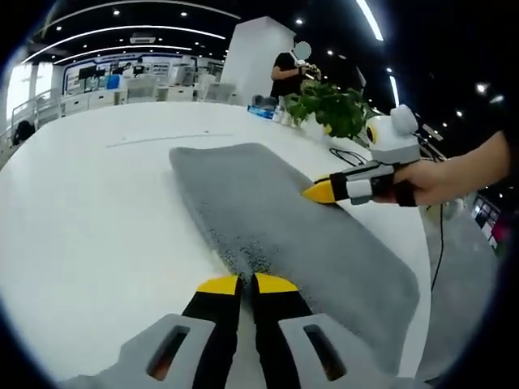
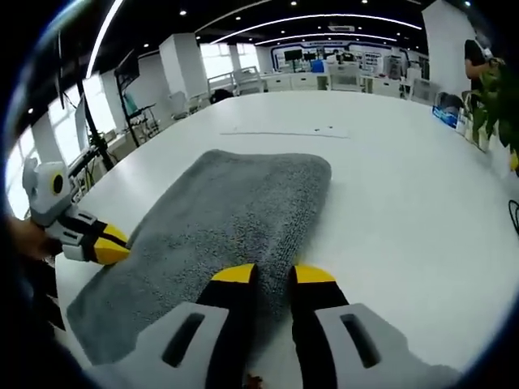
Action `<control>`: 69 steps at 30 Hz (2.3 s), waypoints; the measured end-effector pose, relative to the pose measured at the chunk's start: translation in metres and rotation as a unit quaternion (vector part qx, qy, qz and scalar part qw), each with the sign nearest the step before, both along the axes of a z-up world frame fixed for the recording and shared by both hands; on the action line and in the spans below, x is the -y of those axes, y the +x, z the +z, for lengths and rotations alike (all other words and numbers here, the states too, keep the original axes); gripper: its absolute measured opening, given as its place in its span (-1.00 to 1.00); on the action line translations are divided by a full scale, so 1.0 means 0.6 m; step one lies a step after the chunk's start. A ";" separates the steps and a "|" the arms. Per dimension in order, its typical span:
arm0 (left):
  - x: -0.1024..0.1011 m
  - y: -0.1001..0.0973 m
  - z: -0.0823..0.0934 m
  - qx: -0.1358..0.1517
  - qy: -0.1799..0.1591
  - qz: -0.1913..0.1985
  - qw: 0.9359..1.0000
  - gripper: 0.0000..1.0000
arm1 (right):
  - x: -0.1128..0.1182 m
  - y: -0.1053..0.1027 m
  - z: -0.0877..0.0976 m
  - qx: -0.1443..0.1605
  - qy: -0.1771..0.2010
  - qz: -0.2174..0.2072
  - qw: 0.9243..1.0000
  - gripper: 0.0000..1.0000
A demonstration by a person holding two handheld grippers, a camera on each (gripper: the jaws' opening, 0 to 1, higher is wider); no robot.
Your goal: Fold the towel on the table until its edges align and the towel forms a compact rectangular stack.
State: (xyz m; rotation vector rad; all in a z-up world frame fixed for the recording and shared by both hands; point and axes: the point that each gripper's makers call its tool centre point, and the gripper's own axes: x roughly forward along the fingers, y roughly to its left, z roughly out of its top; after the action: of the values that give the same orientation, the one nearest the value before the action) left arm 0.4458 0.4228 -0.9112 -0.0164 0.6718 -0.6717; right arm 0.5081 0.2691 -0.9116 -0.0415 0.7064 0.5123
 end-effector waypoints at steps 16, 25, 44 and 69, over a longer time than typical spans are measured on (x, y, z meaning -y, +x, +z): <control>0.008 -0.001 0.048 0.028 0.003 -0.015 0.999 -0.54 | 0.007 -0.041 0.022 0.015 -0.035 0.064 0.997 -0.48; 0.040 -0.057 0.057 0.043 0.041 -0.100 0.993 -0.46 | -0.002 -0.090 0.041 0.031 -0.056 0.129 0.990 -0.42; 0.072 -0.192 0.051 0.040 0.102 -0.239 0.965 -0.19 | -0.035 -0.218 0.056 0.025 -0.074 0.252 0.964 -0.31; 0.064 -0.256 0.006 0.072 0.225 -0.335 0.912 -0.32 | -0.054 -0.372 0.017 0.027 -0.144 0.414 0.899 -0.37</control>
State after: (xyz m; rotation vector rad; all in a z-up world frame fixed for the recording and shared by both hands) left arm 0.2922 0.3844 -0.9074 0.7142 0.6744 -1.1470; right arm 0.2848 0.3015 -0.9016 -0.6573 0.6857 1.2118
